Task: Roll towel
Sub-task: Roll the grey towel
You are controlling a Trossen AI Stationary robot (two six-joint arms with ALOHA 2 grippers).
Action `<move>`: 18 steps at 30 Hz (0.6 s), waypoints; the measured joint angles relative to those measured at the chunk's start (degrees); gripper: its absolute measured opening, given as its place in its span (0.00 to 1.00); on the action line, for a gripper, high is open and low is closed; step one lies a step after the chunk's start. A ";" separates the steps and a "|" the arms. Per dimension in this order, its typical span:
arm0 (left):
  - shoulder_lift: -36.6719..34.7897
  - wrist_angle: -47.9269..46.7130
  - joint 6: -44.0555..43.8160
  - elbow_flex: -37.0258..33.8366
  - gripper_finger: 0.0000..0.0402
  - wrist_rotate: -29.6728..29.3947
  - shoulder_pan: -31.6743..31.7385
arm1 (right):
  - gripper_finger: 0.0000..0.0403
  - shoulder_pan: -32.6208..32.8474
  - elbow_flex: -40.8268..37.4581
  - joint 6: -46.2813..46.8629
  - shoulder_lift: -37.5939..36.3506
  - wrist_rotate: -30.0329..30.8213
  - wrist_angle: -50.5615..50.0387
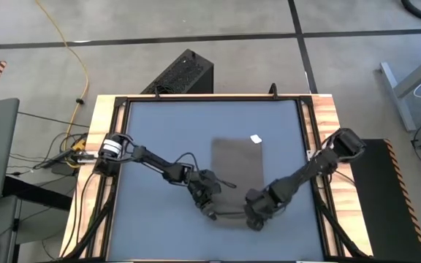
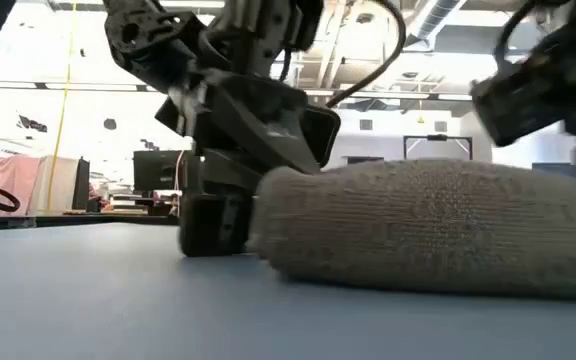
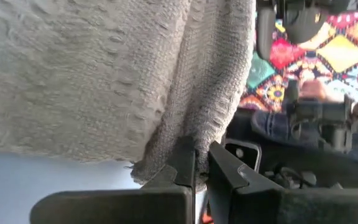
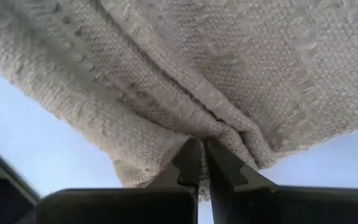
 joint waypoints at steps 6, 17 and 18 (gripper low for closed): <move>-0.21 -0.72 2.20 -0.27 0.00 -1.95 2.36 | 0.07 -7.81 -8.78 -6.50 -8.42 -0.07 3.74; -2.30 17.38 -2.68 -8.18 0.00 -18.71 0.88 | 0.07 -8.24 -28.74 6.34 -22.10 5.87 32.25; -2.33 18.97 -3.33 -8.84 0.00 -20.39 0.26 | 0.07 -6.96 -28.91 7.35 -21.65 6.93 33.60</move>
